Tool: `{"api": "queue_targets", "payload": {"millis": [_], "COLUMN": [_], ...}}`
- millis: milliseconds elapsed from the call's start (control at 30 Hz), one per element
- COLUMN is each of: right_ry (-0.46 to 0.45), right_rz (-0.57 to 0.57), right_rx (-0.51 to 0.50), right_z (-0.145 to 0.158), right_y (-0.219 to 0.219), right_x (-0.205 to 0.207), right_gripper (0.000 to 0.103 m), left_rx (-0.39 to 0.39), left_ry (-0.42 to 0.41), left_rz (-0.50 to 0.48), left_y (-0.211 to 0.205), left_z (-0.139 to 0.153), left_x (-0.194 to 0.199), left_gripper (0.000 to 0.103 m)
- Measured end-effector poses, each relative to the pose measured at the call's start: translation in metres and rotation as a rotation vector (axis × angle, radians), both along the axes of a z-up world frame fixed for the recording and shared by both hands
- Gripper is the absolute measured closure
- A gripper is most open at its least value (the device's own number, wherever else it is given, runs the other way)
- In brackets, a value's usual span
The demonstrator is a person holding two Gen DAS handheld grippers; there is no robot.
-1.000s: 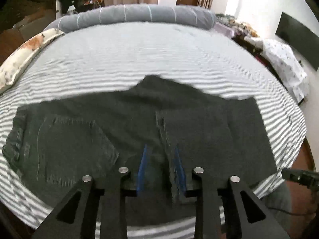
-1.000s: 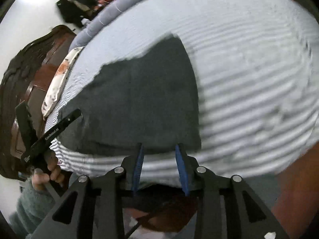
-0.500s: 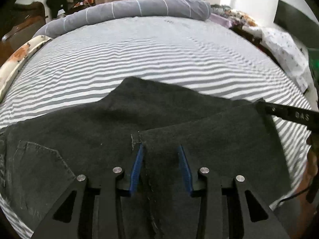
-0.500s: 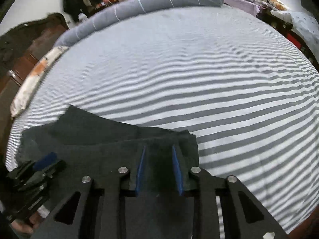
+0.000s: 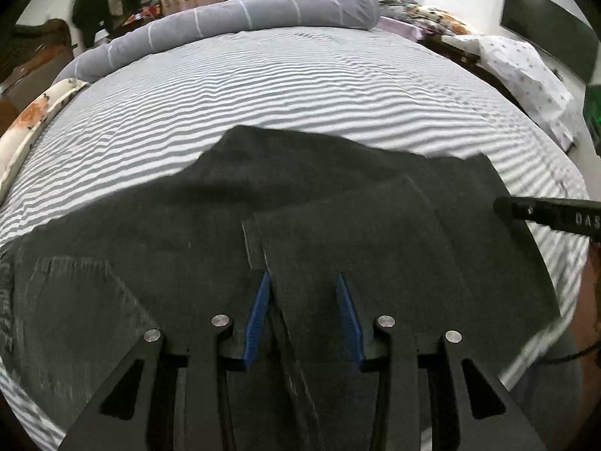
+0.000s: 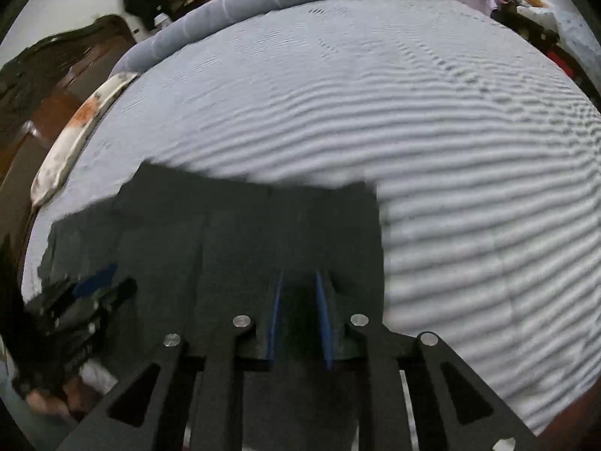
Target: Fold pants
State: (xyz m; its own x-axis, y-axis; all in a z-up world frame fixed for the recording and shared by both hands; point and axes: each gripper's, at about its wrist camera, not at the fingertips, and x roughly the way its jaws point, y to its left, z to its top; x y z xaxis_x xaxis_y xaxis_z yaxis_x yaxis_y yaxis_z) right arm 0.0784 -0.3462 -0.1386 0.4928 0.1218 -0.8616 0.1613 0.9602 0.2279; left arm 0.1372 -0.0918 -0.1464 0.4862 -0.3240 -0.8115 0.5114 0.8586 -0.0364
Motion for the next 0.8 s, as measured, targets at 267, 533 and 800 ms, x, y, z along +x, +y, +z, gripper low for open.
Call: {"api": "queue_targets", "payload": {"millis": [267,533,800], "right_ry": [0.057,0.08,0.012], "right_rz": [0.024,0.022,0.028], "right_rx": [-0.007,0.012,0.096], "right_z": [-0.019,-0.03,-0.013], "right_y": [0.015,0.017,0.003], "right_x": [-0.065,-0.071,-0.067], "right_gripper": [0.084,0.081,0.068], "left_rx": [0.003,-0.025,-0.014], "left_ry": [0.008,0.011,0.015], "left_rz": [-0.021,0.011,0.019], "left_y": [0.021,0.025,0.023], "left_z": [-0.007,-0.012,-0.012], "left_x": [-0.038,-0.042,-0.039], "left_gripper": [0.062,0.06,0.059]}}
